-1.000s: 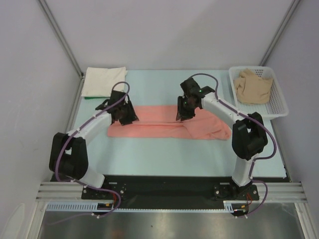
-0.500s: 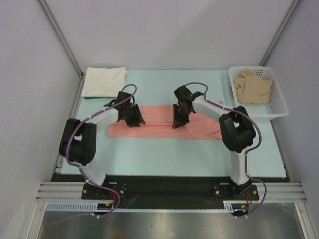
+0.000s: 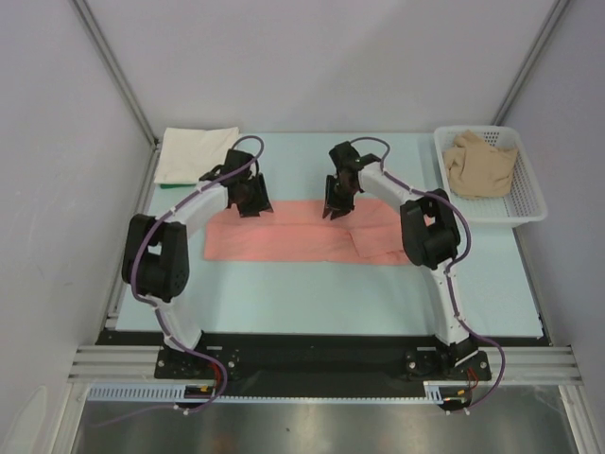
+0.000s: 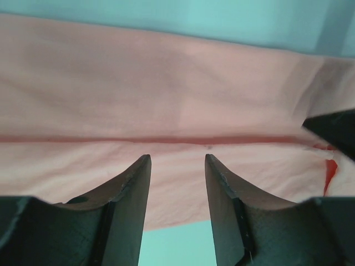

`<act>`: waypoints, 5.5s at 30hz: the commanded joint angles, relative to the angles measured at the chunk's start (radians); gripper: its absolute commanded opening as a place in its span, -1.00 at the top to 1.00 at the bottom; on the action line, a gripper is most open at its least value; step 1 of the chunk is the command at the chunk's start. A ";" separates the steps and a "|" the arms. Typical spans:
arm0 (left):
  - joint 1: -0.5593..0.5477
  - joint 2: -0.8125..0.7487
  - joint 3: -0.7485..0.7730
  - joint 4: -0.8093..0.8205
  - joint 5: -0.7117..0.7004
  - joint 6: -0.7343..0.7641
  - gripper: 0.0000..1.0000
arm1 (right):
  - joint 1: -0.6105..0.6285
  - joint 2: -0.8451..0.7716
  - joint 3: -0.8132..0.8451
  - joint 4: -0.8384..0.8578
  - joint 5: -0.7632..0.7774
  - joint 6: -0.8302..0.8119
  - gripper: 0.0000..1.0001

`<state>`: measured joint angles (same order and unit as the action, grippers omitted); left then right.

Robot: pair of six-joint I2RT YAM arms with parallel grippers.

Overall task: Fold and stack the t-shirts
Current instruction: Fold the tshirt

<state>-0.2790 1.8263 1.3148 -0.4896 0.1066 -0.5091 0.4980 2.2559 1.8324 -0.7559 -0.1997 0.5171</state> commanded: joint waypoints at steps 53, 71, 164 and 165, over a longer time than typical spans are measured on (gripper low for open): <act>-0.376 0.343 0.327 0.149 0.501 -0.071 -0.21 | -0.581 -0.726 -0.834 -0.010 0.109 -0.164 -0.02; 0.004 -0.205 -0.181 0.039 0.410 0.009 -0.24 | -0.539 -0.644 -0.794 0.016 0.172 -0.152 0.09; 0.123 -0.548 -0.698 -0.409 -0.294 -0.609 1.00 | -0.320 -0.185 -0.451 0.388 0.279 0.081 -0.18; 0.076 -0.553 -0.703 -0.411 -0.291 -0.612 0.99 | -0.319 -0.158 -0.374 0.380 0.278 0.075 -0.22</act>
<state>-0.1307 1.2907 0.6418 -0.8150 -0.1513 -1.1107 0.1581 2.0041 1.3548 -0.3168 0.0044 0.6682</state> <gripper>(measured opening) 0.016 0.595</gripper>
